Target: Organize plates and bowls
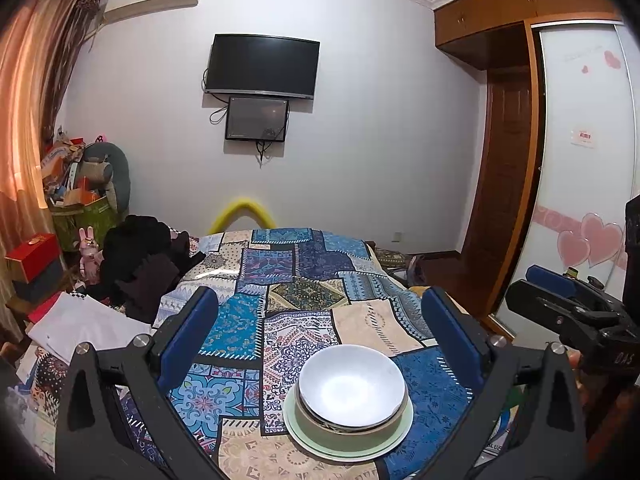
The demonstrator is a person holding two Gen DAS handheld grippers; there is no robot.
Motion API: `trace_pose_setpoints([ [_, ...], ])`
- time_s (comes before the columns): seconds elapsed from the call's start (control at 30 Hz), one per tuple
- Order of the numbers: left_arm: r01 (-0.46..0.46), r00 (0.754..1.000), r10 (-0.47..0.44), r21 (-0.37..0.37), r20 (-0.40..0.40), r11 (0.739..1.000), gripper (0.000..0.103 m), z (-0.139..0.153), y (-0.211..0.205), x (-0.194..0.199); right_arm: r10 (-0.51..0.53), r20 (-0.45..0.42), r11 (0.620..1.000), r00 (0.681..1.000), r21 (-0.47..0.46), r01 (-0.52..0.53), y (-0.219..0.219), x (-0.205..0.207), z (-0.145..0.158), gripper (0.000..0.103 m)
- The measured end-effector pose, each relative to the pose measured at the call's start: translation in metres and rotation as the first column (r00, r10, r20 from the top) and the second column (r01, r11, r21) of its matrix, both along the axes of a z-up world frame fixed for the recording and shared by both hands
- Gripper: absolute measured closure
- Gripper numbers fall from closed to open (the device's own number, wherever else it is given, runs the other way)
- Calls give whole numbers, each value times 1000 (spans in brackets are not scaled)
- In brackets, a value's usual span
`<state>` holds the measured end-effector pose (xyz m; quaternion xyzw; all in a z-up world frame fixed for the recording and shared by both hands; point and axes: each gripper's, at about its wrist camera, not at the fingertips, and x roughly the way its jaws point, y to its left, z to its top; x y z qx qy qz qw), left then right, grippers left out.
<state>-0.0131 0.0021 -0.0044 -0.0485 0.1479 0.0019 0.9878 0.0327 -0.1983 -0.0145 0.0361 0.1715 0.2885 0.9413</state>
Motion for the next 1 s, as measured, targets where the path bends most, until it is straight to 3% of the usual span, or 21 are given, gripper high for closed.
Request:
trace_pose_setpoints([
  [0.5,10,1000,-10,14,7,1000,0,-3,-8,-3,4,4,1000,1000,-7,-4,1,-3,0,0],
  [1.0,30,999,-31,-28,-28,999,0,-7,-4,6,2,-7,1000,1000,-7,-2,2,-4,-1,0],
])
